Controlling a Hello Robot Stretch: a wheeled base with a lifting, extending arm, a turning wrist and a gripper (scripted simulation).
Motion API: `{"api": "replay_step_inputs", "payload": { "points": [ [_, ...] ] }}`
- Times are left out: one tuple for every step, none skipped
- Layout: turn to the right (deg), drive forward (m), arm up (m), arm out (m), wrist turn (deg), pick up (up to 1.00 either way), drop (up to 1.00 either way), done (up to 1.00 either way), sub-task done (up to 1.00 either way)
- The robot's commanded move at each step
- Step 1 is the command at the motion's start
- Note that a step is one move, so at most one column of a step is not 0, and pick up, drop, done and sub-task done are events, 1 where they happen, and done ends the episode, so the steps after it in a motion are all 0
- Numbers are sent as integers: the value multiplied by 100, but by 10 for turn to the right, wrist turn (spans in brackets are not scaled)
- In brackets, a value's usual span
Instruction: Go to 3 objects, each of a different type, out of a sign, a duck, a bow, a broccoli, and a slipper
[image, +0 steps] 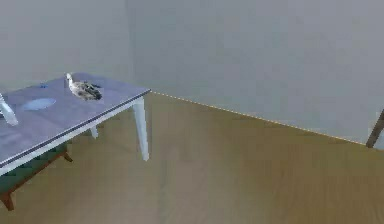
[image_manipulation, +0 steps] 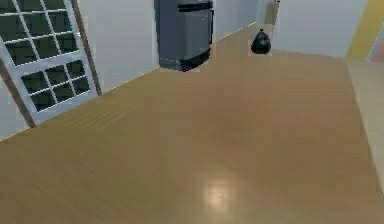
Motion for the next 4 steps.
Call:
{"api": "replay_step_inputs", "payload": {
  "points": [
    [-240,0,0,0,0,0,0,0,0],
    [0,75,0,0,0,0,0,0,0],
    [-90,0,0,0,0,0,0,0,0],
    [0,0,0,0,0,0,0,0,100]
  ]
}}
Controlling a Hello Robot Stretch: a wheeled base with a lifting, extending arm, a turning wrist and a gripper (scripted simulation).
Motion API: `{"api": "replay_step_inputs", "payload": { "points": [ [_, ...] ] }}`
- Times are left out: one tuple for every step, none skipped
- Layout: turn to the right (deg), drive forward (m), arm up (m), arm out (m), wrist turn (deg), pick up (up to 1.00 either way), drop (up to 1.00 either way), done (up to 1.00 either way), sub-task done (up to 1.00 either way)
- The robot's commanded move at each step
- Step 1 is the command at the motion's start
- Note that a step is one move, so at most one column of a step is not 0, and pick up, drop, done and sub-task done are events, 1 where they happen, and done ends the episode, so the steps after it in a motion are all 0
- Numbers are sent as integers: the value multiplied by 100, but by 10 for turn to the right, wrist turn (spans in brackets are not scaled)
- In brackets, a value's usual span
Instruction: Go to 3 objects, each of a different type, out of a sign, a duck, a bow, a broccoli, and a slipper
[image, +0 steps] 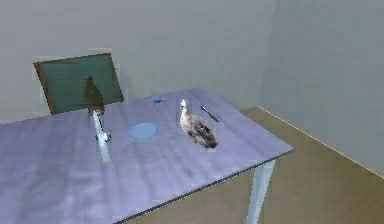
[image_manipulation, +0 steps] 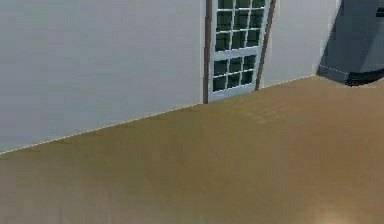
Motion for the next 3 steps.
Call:
{"api": "replay_step_inputs", "payload": {
  "points": [
    [450,0,0,0,0,0,0,0,0],
    [450,0,0,0,0,0,0,0,0],
    [450,0,0,0,0,0,0,0,0]
  ]
}}
